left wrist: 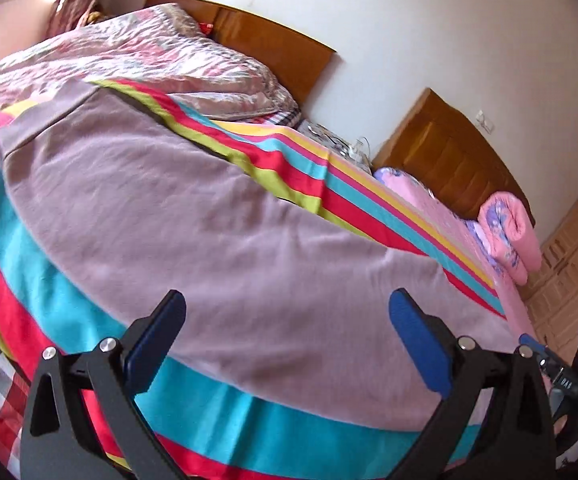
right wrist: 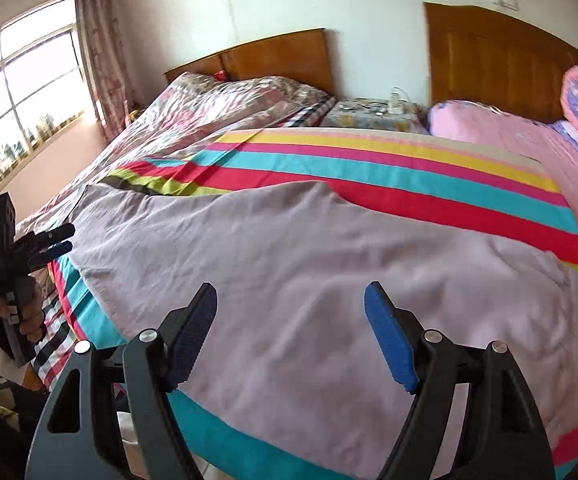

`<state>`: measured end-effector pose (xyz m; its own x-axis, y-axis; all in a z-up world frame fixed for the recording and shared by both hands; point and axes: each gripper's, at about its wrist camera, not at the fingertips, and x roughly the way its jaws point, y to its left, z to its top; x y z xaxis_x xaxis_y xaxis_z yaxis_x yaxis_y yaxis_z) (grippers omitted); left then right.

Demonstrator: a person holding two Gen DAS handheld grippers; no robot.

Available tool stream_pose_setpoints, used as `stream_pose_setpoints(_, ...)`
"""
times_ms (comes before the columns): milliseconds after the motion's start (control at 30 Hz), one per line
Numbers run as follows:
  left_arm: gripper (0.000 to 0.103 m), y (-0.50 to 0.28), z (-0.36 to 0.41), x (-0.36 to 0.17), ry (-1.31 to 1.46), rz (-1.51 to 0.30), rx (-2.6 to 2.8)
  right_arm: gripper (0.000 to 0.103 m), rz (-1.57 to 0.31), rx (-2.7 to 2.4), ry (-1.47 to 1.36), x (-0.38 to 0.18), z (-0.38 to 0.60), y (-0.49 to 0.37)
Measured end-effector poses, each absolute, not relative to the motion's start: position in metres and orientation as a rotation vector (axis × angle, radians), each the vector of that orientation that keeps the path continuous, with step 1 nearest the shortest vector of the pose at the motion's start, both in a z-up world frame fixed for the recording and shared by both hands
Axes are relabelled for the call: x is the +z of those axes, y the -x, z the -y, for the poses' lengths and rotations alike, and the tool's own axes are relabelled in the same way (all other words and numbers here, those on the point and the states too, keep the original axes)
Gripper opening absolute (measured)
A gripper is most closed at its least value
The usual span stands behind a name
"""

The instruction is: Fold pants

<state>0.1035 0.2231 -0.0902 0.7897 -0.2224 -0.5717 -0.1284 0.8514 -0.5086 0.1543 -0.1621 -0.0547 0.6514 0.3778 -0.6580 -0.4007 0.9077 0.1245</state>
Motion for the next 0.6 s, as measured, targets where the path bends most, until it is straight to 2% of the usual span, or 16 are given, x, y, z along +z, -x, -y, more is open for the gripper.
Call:
stream_pose_setpoints(133,0.1,-0.072,-0.346,-0.117,0.914,-0.577,0.072,0.075,-0.703,0.65,0.315,-0.057,0.023,-0.184)
stream_pose_setpoints(233,0.1,-0.067,-0.407,-0.132,1.056,-0.537,0.076,0.075,-0.681,0.776,0.365,-0.06,-0.05,-0.199)
stream_pose_setpoints(400,0.092,-0.092,-0.451,-0.152,1.169,-0.531,-0.017,0.075,-0.721,0.896,0.359,-0.074,-0.116,-0.201)
stream_pose_setpoints(600,0.091,-0.119,-0.469,-0.159,1.206,-0.487,-0.129,0.075,-0.787,0.886,0.334,-0.09,-0.13,-0.212)
